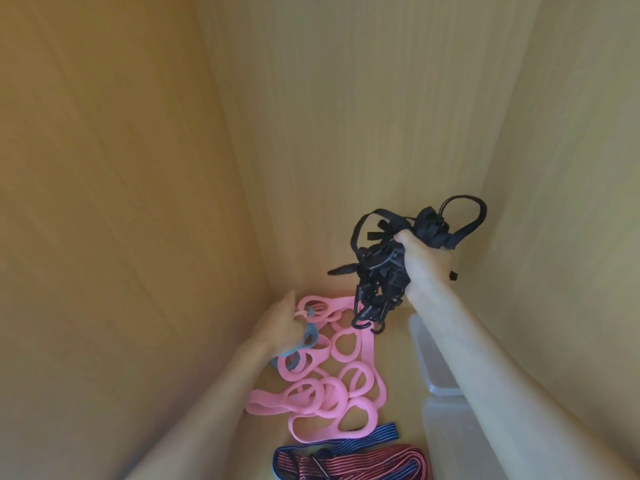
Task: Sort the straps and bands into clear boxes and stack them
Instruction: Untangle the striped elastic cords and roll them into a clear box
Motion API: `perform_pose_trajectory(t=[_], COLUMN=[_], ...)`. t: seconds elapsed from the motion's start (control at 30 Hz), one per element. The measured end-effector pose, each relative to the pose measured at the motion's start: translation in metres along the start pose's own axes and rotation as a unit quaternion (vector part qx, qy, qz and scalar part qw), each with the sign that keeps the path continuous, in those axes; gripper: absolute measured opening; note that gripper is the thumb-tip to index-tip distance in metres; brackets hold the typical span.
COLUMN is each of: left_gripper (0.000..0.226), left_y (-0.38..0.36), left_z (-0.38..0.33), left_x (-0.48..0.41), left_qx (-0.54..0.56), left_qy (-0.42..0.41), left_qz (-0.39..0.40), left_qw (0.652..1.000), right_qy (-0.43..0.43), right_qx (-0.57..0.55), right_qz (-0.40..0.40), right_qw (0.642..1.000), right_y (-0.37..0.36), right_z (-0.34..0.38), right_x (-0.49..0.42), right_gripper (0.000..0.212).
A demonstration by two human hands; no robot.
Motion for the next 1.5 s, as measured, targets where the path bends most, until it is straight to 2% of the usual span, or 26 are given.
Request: perform_pose_trajectory(t=[0.07,0.1,0.17,0.27,0.33,0.47,0.6,0.7,0.8,0.97,1.07,1.2,1.37,1.43,1.5], left_gripper=[0.038,0.038,0.054,0.081,0.093,0.093,0.102,0.102,0.092,0.058,0.038,0.038,0.028,0.030,0.031], left_y=[-0.013,-0.022,-0.046,-0.089,-0.115,-0.144,-0.157,-0.164,-0.170,-0.167,-0.139,-0.073,0.020,0.042,0.041], left_z=[0.012,0.014,0.010,-0.008,-0.014,-0.022,-0.017,-0.018,-0.017,-0.017,-0.023,-0.021,-0.015,-0.013,-0.015], left_x=[0.002,0.006,0.021,0.045,0.056,0.060,0.050,0.041,0.027,0.008,-0.007,-0.040,-0.072,-0.079,-0.078], left_qx=[0.059,0.069,0.056,-0.047,-0.141,-0.305,-0.401,-0.433,-0.427,-0.412,-0.406,-0.425,-0.452,-0.435,-0.417], left_qy=[0.035,0.038,0.009,-0.072,-0.082,-0.116,-0.136,-0.172,-0.168,-0.204,-0.218,-0.171,-0.099,-0.069,-0.072], left_qz=[0.024,0.044,0.098,0.180,0.236,0.290,0.295,0.263,0.229,0.192,0.133,0.082,-0.061,-0.114,-0.147], left_qw=[0.997,0.996,0.994,0.980,0.958,0.900,0.856,0.844,0.859,0.867,0.878,0.885,0.884,0.891,0.894], right_qy=[0.015,0.022,0.030,0.043,0.044,0.039,0.034,0.025,0.027,0.034,0.039,0.033,0.019,0.017,0.016], right_qx=[-0.010,-0.017,-0.029,-0.048,-0.049,-0.041,-0.026,-0.035,-0.052,-0.053,-0.061,-0.076,-0.080,-0.080,-0.075], right_qz=[0.005,0.005,0.003,0.003,0.004,0.003,0.000,-0.007,-0.007,0.012,0.030,0.041,0.051,0.054,0.054], right_qw=[1.000,1.000,0.999,0.998,0.998,0.998,0.999,0.999,0.998,0.998,0.997,0.996,0.995,0.995,0.996], right_y=[0.003,0.005,0.009,0.015,0.019,0.031,0.045,0.057,0.064,0.068,0.071,0.069,0.066,0.067,0.068], right_z=[0.014,0.021,0.033,0.044,0.046,0.042,0.034,0.030,0.026,0.026,0.030,0.030,0.025,0.023,0.021], right_x=[-0.001,0.000,0.003,0.010,0.016,0.024,0.026,0.025,0.025,0.022,0.018,0.016,0.016,0.015,0.015], right_gripper=[0.047,0.045,0.043,0.047,0.049,0.047,0.043,0.041,0.039,0.041,0.042,0.041,0.052,0.051,0.048])
Point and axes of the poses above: each hand's wrist, its own x-axis away from the middle knuckle, its own y-axis out of the back of the hand, z = x × y, the point moved 6 cm from there along -x, towards the middle knuckle, and after that the axes turned 3 degrees about -z, right-handed, at the moved point
